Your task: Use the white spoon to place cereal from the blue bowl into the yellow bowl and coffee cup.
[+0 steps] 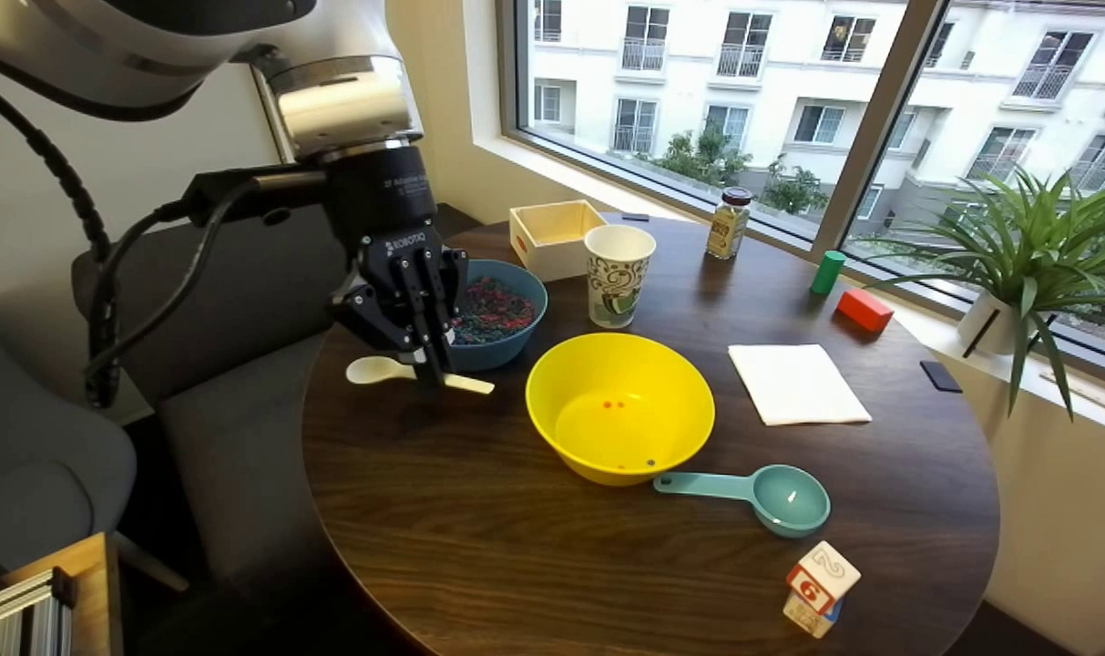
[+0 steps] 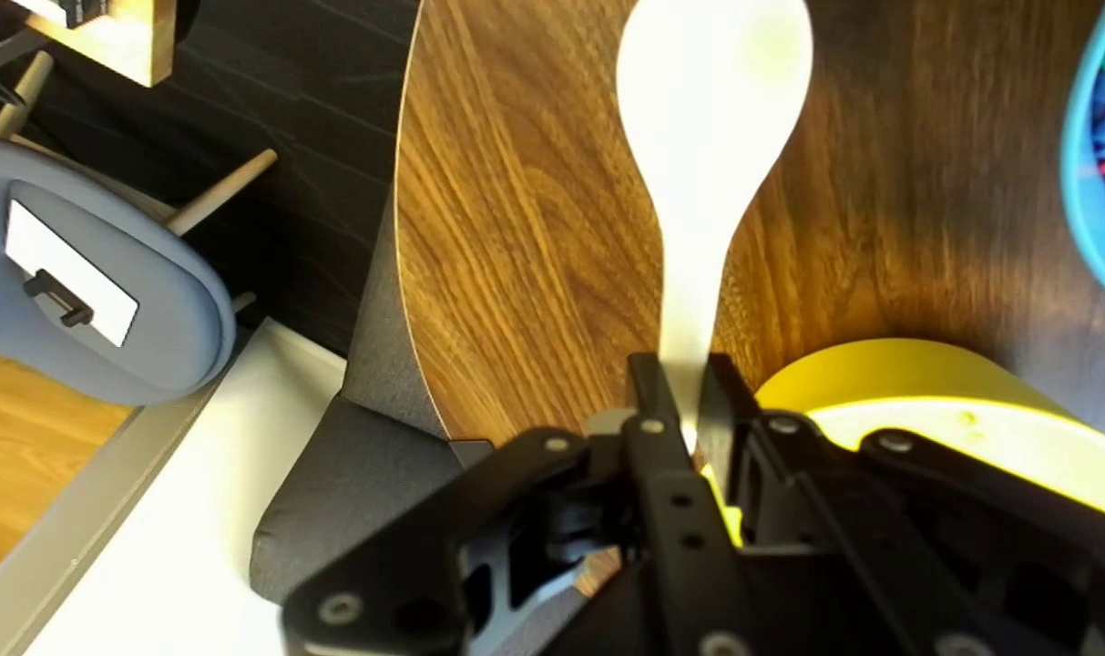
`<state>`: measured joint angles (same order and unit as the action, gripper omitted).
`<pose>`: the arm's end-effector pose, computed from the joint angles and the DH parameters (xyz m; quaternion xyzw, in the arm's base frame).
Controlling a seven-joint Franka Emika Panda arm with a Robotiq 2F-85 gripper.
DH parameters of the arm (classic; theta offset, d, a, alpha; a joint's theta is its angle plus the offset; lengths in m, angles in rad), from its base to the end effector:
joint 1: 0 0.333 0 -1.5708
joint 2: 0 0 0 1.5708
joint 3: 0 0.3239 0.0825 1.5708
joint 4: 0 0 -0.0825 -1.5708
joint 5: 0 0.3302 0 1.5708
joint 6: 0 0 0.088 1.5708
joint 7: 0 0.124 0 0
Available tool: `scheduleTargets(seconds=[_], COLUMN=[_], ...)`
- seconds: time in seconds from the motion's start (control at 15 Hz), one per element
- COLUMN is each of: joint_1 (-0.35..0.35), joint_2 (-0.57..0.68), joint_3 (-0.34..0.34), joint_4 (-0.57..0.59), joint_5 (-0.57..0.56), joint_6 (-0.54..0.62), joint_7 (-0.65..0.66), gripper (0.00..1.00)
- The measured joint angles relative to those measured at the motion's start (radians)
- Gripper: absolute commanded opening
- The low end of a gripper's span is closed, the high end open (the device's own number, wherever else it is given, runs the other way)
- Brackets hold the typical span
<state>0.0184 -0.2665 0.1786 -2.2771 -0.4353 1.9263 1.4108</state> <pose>0.4076 0.0488 0.4774 0.8430 -0.4880 0.1278 0.1867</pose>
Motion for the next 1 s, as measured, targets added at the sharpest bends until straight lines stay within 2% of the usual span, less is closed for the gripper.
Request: scheduleTargets(seconds=[0.53, 1.0], joint_1=[0.002, 0.033], joint_2=[0.016, 0.123], joint_3=[0.033, 0.07], joint_4=[0.051, 0.127], joint_5=[-0.126, -0.353], joint_6=[0.0, -0.022], joint_7=[0.0, 0.025], gripper=[0.03, 0.03])
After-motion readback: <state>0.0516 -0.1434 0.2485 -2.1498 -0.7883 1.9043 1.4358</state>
